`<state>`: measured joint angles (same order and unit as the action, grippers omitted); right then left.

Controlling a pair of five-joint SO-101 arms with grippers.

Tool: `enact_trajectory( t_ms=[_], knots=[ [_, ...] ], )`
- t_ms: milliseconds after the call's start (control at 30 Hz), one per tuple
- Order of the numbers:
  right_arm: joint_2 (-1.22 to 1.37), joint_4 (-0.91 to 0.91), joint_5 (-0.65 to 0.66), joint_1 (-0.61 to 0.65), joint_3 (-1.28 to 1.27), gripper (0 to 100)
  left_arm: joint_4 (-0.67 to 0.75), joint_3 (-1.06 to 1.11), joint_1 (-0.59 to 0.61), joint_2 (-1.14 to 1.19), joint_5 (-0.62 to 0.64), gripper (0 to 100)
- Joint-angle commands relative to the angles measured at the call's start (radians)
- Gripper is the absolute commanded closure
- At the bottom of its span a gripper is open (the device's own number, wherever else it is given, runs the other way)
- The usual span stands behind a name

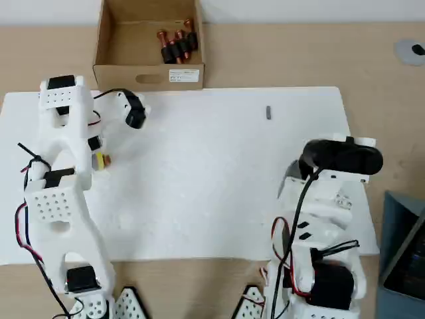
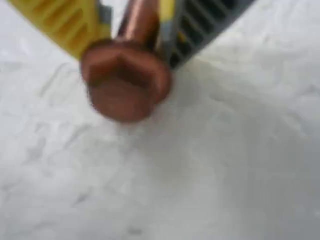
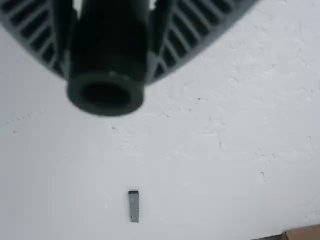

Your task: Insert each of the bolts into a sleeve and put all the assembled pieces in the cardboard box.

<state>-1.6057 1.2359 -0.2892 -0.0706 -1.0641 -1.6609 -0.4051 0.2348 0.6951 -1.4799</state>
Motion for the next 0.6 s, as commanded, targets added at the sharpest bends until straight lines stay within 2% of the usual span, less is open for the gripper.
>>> enact_trajectory(
  t_ms=[0,167,267,400,567],
  knots=[
    [0.001,-0.023,0.008,-0.004,0.002,98.9,0.005,-0.015,-0.002,0.019,0.005,100],
    [0.001,-0.023,0.008,-0.004,0.002,98.9,-0.011,-0.026,-0.002,0.01,0.005,100],
    [0.001,-0.02,0.008,-0.002,0.008,98.9,-0.094,-0.087,-0.002,-0.016,0.006,100],
    [0.001,-0.018,0.008,0.001,0.038,98.9,-0.094,-0.103,-0.003,-0.104,0.057,100],
    [0.001,-0.015,0.008,0.096,0.081,98.9,-0.094,-0.081,-0.011,-0.266,0.109,99]
  ],
)
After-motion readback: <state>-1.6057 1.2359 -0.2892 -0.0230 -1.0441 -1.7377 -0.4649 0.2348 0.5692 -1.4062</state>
